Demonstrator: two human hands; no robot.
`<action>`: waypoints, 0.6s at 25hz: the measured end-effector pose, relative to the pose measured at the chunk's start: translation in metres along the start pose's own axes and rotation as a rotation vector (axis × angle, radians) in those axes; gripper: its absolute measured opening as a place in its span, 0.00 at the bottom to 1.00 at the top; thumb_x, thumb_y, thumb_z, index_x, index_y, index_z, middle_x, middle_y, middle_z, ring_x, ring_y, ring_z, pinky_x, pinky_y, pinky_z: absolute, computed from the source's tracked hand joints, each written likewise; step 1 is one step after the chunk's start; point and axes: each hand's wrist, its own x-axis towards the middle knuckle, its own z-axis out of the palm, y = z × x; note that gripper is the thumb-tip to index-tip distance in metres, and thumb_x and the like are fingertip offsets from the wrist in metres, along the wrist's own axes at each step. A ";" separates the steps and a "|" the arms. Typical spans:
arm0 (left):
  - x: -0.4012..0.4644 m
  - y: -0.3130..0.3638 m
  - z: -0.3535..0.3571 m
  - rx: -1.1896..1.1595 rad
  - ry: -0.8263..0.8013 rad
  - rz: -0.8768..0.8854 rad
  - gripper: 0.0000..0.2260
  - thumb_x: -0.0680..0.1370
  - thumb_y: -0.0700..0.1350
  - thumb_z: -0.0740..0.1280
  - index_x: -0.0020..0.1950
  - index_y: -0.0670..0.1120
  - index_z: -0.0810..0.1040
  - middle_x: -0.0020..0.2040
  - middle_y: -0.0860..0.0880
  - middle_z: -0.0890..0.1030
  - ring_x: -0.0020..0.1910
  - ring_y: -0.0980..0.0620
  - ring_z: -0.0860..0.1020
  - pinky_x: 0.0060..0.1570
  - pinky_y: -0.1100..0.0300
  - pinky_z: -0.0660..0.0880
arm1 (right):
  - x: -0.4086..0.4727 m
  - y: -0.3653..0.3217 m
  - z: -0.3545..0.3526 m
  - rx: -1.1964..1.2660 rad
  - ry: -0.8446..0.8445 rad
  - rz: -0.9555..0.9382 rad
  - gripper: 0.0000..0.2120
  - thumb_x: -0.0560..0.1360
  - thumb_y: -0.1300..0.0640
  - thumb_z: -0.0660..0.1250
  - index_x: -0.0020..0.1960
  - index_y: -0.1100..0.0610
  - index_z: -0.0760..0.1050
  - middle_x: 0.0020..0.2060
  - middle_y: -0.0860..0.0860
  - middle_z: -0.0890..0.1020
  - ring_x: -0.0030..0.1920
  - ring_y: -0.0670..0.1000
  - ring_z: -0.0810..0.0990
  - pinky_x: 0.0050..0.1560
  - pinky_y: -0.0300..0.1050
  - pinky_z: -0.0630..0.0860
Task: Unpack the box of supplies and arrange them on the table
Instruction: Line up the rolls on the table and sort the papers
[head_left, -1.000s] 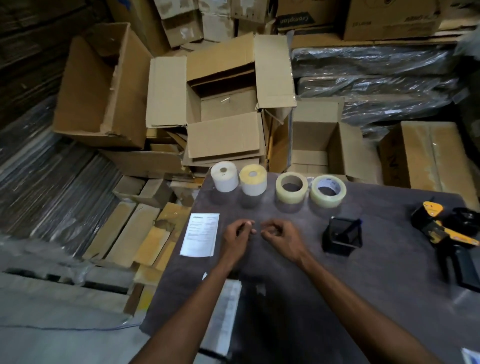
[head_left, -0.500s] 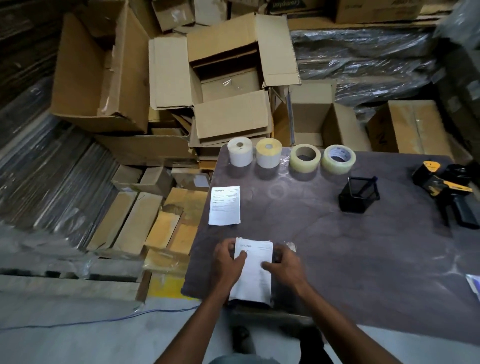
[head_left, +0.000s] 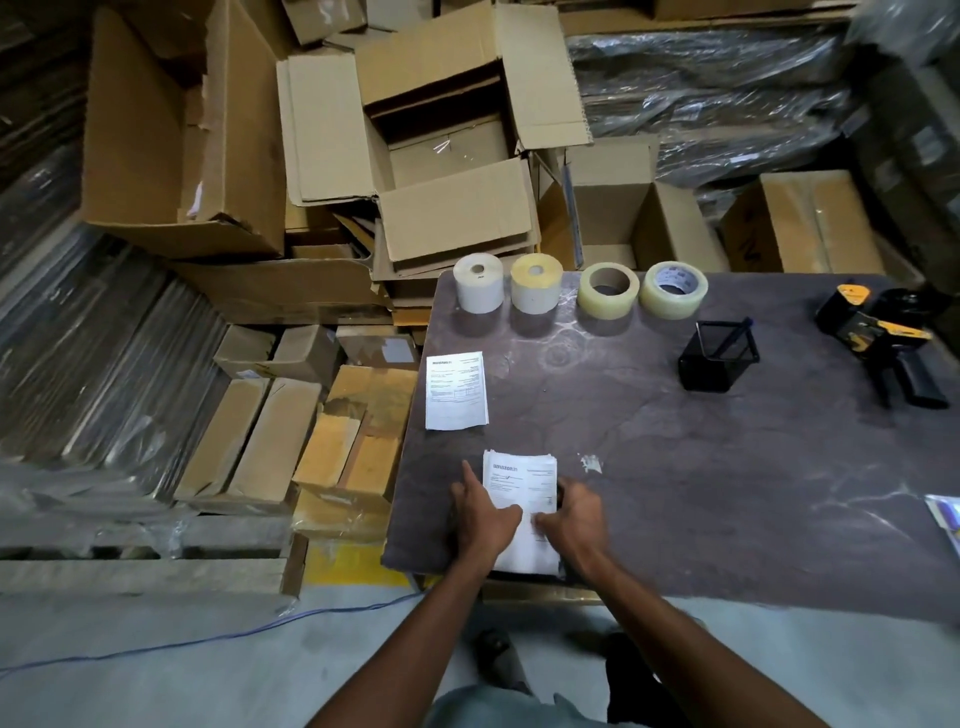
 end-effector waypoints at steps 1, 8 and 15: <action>0.001 -0.002 0.001 0.002 -0.007 0.010 0.49 0.70 0.46 0.75 0.81 0.46 0.46 0.75 0.43 0.61 0.73 0.42 0.65 0.68 0.49 0.69 | 0.000 0.000 0.001 -0.007 0.000 0.002 0.20 0.63 0.60 0.74 0.54 0.52 0.81 0.50 0.49 0.87 0.44 0.50 0.85 0.42 0.49 0.84; 0.007 -0.004 0.005 -0.168 -0.022 -0.016 0.46 0.67 0.42 0.76 0.80 0.46 0.55 0.68 0.46 0.72 0.68 0.45 0.72 0.63 0.49 0.76 | 0.000 -0.001 0.004 0.022 -0.009 0.046 0.21 0.68 0.61 0.78 0.59 0.53 0.79 0.56 0.51 0.84 0.50 0.51 0.84 0.40 0.39 0.81; 0.018 0.004 -0.001 -0.161 -0.099 0.017 0.32 0.63 0.40 0.77 0.65 0.49 0.71 0.58 0.50 0.81 0.54 0.50 0.79 0.51 0.55 0.79 | -0.002 -0.003 0.003 0.014 -0.001 0.056 0.20 0.68 0.59 0.77 0.60 0.52 0.80 0.55 0.51 0.84 0.49 0.50 0.84 0.42 0.42 0.83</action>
